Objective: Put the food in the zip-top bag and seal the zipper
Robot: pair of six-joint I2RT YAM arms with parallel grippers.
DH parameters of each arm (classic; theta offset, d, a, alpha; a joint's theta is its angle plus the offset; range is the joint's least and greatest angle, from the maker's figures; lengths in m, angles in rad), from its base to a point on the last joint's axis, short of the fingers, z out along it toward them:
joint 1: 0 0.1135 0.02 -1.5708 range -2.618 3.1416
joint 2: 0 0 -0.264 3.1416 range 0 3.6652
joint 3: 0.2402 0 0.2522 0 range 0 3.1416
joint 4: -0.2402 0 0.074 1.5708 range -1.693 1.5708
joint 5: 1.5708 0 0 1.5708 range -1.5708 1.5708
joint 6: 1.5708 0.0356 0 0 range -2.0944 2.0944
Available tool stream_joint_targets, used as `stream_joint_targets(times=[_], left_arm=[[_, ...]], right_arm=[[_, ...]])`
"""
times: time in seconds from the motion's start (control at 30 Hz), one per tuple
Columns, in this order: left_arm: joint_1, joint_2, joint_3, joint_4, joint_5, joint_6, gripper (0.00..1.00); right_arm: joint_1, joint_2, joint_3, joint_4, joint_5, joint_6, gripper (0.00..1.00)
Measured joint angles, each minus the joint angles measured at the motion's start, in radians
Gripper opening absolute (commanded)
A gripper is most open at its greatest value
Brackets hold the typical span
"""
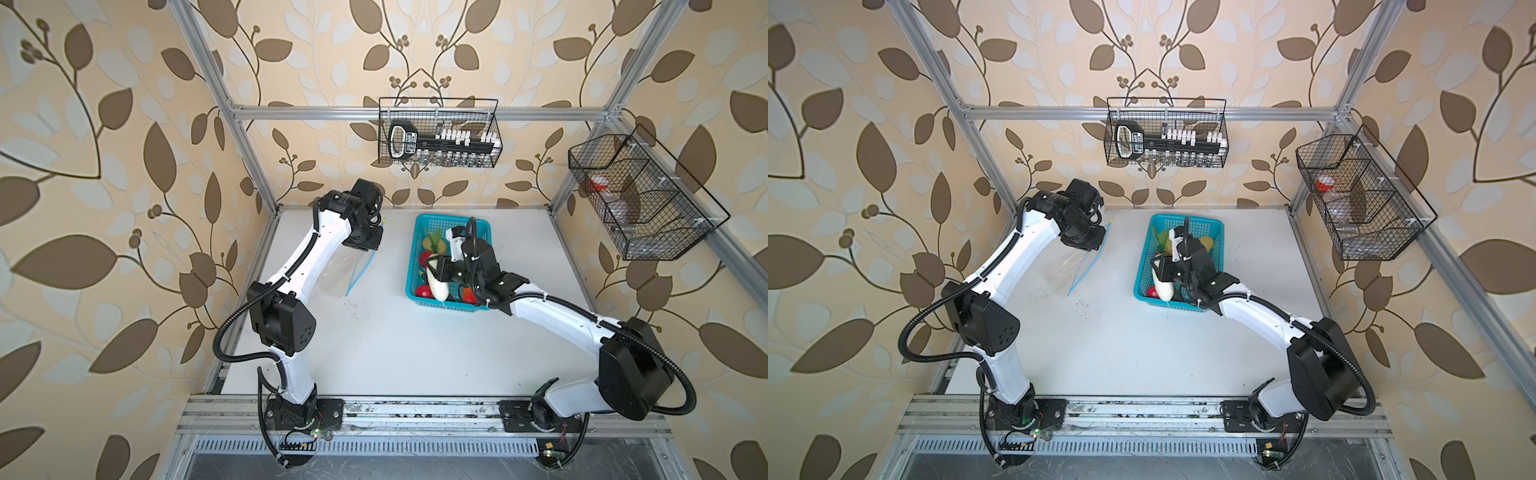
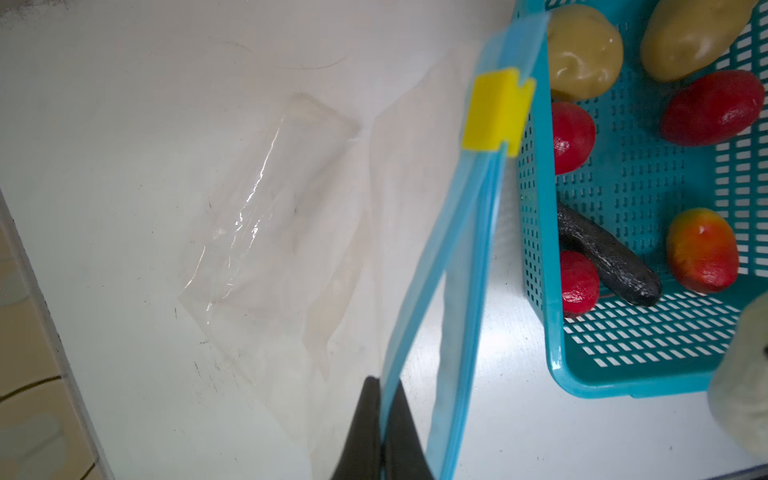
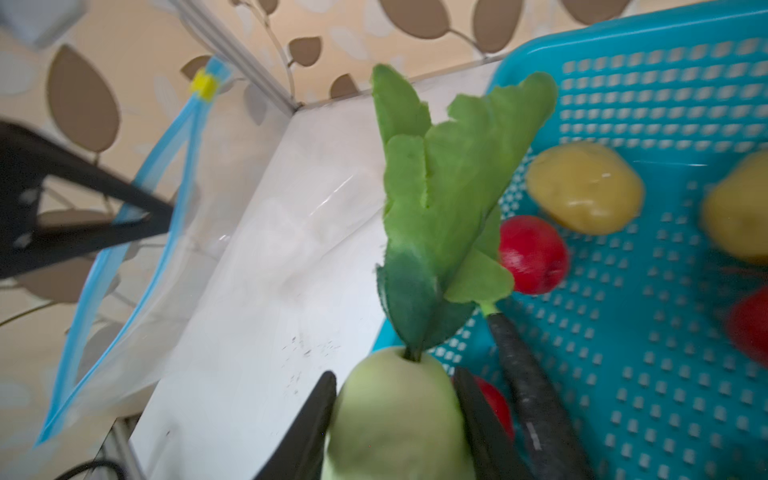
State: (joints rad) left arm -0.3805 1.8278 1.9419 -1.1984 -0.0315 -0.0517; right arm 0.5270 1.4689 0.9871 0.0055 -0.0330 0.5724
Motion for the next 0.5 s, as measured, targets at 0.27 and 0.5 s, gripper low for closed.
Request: stream_joint_targets(times=[0.27,0.5], left_arm=[[0.0,-0.034,-0.025,0.025,0.0,0.0,0.0],[0.0,-0.039,-0.005,0.021,-0.003,0.001,0.0]], right_arm=[[-0.124,0.227,0.162,-0.139,0.087,-0.023,0.13],[-0.145,0.356,0.225,-0.21,0.111,-0.018,0.53]])
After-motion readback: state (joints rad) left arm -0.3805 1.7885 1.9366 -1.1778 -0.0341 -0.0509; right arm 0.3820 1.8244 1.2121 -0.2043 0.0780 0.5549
